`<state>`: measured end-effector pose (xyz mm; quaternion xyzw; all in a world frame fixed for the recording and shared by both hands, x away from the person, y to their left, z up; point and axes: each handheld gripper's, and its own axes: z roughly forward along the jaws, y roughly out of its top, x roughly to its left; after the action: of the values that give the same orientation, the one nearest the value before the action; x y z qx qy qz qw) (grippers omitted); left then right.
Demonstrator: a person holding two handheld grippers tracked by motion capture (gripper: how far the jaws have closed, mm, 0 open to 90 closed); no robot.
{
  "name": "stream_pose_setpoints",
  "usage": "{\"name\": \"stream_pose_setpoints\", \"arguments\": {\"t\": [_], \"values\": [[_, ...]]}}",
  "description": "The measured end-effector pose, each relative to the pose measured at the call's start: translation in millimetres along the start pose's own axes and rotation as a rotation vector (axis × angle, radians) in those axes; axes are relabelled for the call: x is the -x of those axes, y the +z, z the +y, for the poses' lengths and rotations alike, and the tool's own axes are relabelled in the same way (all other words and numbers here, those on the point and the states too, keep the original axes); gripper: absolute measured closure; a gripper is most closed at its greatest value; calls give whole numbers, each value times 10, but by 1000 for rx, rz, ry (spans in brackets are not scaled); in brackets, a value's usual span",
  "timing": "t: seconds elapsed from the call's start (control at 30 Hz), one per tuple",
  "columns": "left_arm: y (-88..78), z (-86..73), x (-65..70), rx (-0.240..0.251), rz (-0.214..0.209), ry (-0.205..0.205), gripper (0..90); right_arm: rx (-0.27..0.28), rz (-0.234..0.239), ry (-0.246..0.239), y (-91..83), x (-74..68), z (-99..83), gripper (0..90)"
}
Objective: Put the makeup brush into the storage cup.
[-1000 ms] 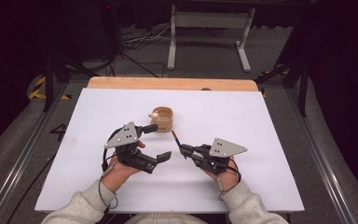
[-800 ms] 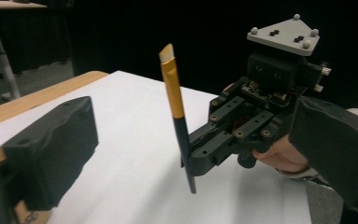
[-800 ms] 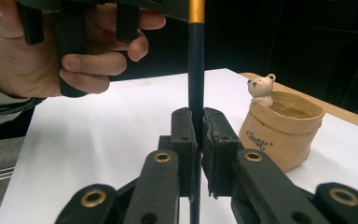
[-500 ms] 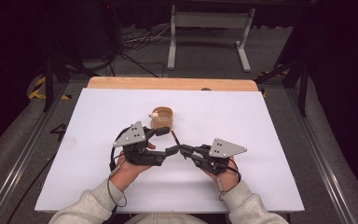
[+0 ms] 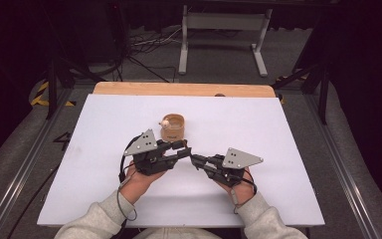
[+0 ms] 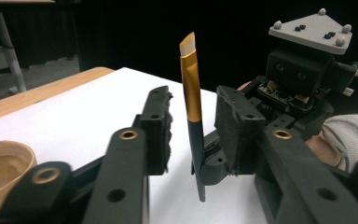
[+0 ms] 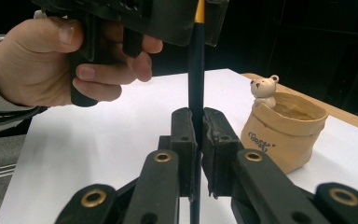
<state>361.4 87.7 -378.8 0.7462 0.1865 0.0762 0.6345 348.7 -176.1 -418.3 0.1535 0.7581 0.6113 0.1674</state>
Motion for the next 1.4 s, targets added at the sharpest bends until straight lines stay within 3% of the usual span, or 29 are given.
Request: {"name": "stream_pose_setpoints", "arguments": {"t": [0.27, 0.4, 0.63, 0.7, 0.73, 0.77, 0.83, 0.87, 0.97, 1.1, 1.4], "values": [[10, -9, 2, -18, -14, -2, 796, 0, 2, -1, -1, -2, -1, 837], [7, -11, -9, -20, -35, -22, 812, -1, 3, -4, -4, -4, 0, 836], [-1, 7, -1, -18, -35, -10, 819, 2, 9, -6, -13, -12, 12, 812], [-11, 17, -12, -18, -36, -11, 819, 3, 12, -5, -23, -15, 21, 764], [-16, 23, -16, -14, -32, -13, 819, 3, 11, -6, -29, -20, 27, 707], [-21, 30, -20, -16, -30, -13, 819, 5, 9, -9, -34, -30, 38, 580], [-38, 64, -41, -19, -19, -2, 819, 12, 4, -14, -44, -38, 42, 533], [-42, 76, -45, -19, -16, -5, 819, 23, 4, -22, -48, -43, 49, 437], [-58, 127, -69, -20, -1, 2, 820, 37, -15, -16, -60, -50, 58, 283], [-79, 198, -105, -23, 19, 6, 820, 43, -27, 6, -91, -33, 60, 170], [-88, 352, -167, -27, 71, 34, 820, 45, -37, 27, -174, 6, 53, 36]]}}
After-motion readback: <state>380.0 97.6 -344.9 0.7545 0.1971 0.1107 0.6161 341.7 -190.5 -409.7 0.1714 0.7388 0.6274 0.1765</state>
